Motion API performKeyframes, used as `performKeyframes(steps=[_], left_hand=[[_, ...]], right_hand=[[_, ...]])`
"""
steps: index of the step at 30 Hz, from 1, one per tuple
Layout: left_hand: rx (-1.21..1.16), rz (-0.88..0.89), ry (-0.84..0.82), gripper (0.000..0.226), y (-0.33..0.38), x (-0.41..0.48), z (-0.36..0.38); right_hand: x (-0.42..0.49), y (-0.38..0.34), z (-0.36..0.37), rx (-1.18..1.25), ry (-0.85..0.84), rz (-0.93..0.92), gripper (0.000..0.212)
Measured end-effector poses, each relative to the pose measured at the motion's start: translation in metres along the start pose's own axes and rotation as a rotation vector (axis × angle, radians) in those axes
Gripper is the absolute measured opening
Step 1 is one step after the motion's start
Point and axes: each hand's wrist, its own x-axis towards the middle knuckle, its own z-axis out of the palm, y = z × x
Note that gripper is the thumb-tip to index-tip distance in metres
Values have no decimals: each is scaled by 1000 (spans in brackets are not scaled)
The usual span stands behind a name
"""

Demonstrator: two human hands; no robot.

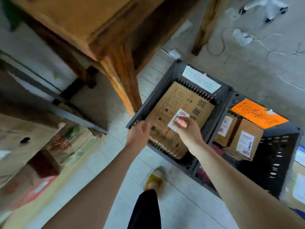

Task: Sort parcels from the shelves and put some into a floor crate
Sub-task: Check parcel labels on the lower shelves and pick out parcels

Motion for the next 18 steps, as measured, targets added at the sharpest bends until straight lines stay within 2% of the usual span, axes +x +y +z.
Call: performKeyframes(steps=[5, 8, 10, 18], left_hand=[[-161, -20, 243, 31, -27, -136, -81], [-263, -73, 352, 33, -57, -222, -126], [-308, -134, 432, 39, -84, -276, -159], [-367, -286, 765, 31, -235, -460, -267]], right_hand=[[-132, -48, 38, -22, -96, -257, 35], [-212, -65, 74, -51, -189, -346, 11], [-263, -76, 104, -78, -259, -401, 23], [-440, -93, 252, -184, -567, -591, 30]])
